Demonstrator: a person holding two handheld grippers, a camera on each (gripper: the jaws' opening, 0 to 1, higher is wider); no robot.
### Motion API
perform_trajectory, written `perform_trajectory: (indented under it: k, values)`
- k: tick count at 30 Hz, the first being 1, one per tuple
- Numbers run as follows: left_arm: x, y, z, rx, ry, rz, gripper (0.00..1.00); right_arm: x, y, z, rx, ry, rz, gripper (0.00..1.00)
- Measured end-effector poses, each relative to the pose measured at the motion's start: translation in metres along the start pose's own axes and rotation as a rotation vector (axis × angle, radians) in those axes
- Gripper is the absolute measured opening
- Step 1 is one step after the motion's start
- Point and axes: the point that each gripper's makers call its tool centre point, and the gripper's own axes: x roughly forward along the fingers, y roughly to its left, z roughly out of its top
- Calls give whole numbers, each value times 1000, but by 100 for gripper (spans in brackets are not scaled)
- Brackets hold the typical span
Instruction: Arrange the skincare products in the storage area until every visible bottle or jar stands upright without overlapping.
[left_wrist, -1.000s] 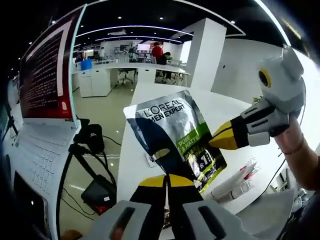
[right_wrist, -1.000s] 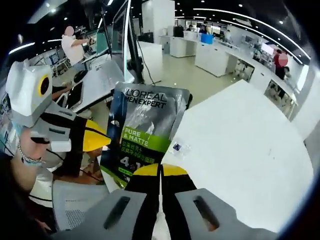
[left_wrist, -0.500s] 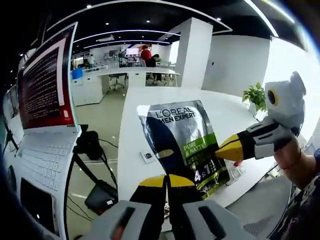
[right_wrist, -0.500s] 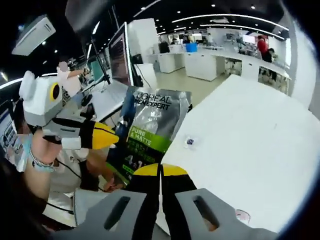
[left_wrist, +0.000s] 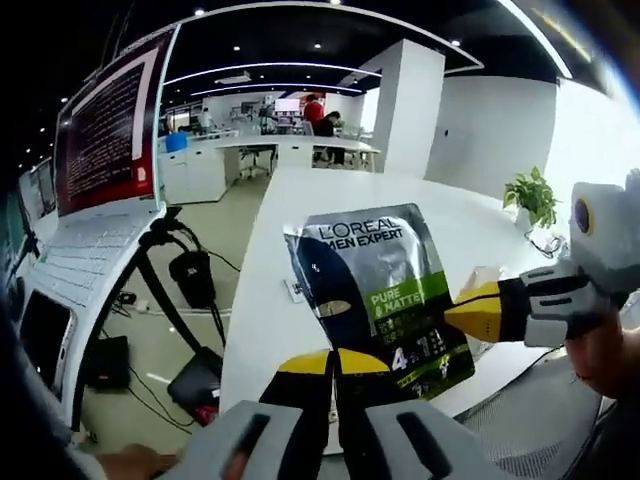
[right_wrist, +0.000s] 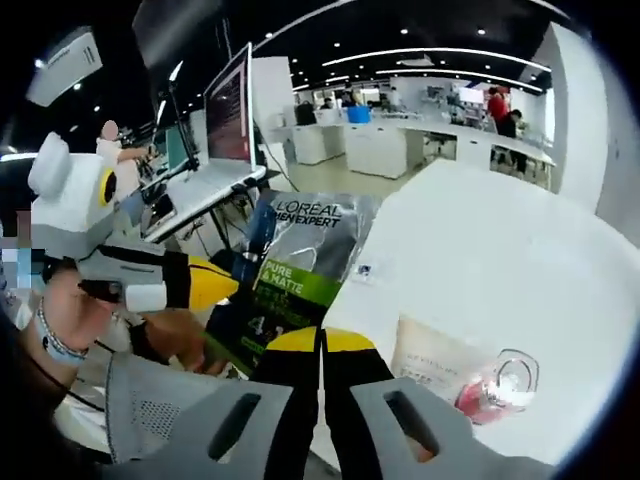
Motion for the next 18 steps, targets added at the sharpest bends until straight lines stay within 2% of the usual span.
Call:
perform_trajectory:
  k: [5, 8, 14, 18]
  values:
    - [7, -10, -11, 4, 33, -3, 0, 7, -6, -18, 3, 46, -12, 0]
    - [13, -7, -14, -4, 43, -8, 0, 9, -8, -28, -4, 75, -23, 0]
    - [19, -4, -18, 24, 61, 16, 0, 14, -7, -37, -24, 97, -32, 0]
    - [23, -3, -24, 48, 98, 24, 0, 15, -7, -40, -24, 111, -31, 0]
